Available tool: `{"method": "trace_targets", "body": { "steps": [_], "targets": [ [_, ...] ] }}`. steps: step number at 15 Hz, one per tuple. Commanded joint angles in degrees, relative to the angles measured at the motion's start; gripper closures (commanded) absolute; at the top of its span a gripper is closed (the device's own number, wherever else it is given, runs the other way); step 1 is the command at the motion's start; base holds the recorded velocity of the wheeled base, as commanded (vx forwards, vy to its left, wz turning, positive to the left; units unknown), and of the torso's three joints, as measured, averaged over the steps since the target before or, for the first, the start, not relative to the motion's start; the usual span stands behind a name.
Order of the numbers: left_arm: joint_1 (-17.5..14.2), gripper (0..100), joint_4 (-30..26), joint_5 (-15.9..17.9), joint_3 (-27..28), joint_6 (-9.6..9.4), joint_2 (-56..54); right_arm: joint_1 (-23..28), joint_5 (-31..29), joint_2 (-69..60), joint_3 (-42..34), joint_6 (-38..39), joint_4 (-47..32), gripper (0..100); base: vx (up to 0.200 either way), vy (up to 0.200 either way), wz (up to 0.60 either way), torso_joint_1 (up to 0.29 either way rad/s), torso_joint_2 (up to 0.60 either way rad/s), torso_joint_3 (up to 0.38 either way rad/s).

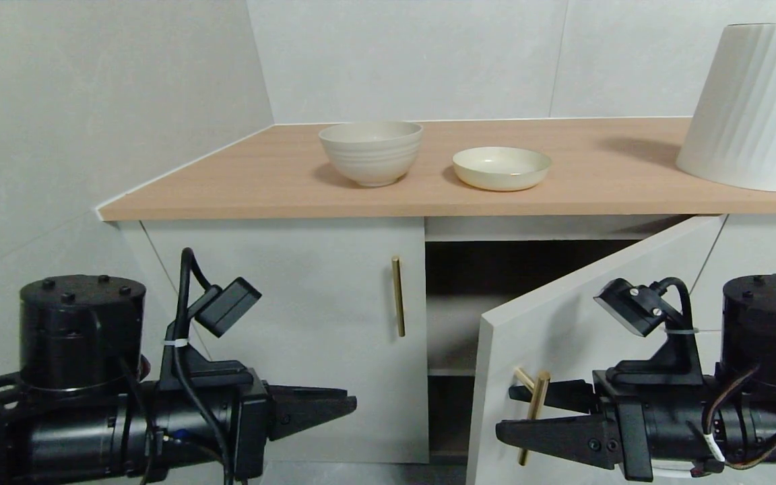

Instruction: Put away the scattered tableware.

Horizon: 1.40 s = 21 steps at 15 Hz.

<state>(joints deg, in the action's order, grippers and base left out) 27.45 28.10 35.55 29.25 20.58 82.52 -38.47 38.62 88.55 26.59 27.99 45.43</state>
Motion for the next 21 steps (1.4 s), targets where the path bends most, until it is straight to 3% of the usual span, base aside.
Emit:
{"method": "trace_targets", "body": {
  "steps": [1, 3, 7, 9, 10, 18, 20, 21],
  "targets": [
    [0.1, 100, 3.8, -1.4, 7.2, -0.10, 9.0, 0.0, 0.0, 0.9, 0.0, 0.0, -0.2, 0, 0.000, 0.000, 0.00, 0.000, 0.00, 0.000],
    [3.2, 100, 7.9, -2.0, 9.4, -0.19, 17.4, 0.0, 0.0, 0.9, 0.0, 0.0, 0.0, 0, 0.000, 0.000, 0.00, 0.000, 0.00, 0.000],
    [7.4, 100, 27.7, -2.4, 7.8, -0.01, 30.8, 0.0, -0.1, 0.8, 0.0, 0.0, 0.0, 0, 0.000, 0.000, 0.00, 0.000, 0.00, 0.000],
    [10.8, 100, 43.0, -7.2, 6.7, 0.16, 37.9, 0.1, -0.1, 0.9, 0.0, 0.0, 0.0, 0, 0.000, 0.000, 0.00, 0.000, 0.00, 0.000],
    [12.2, 100, 47.7, -10.1, 6.9, 0.25, 40.3, 0.1, -0.1, 0.8, 0.0, 0.0, 0.0, 0, 0.000, 0.000, 0.00, 0.000, 0.00, 0.000],
    [17.4, 100, 48.2, -11.1, 7.4, 0.25, 37.9, 0.1, -1.3, 0.6, -0.3, -0.9, -0.1, 0, 0.000, 0.000, 0.00, 0.000, 0.00, 0.000],
    [17.6, 100, 47.9, -11.0, 7.7, 0.25, 38.1, 0.1, -4.7, 1.0, -0.4, -2.9, -0.1, 0, 0.000, 0.000, 0.00, 0.000, 0.00, 0.000],
    [18.2, 100, 45.9, -11.1, 9.0, 0.25, 37.3, 0.1, -9.6, 1.4, -0.4, -5.2, -0.3, 0, 0.000, 0.000, 0.00, 0.000, 0.00, 0.000]
  ]
}}
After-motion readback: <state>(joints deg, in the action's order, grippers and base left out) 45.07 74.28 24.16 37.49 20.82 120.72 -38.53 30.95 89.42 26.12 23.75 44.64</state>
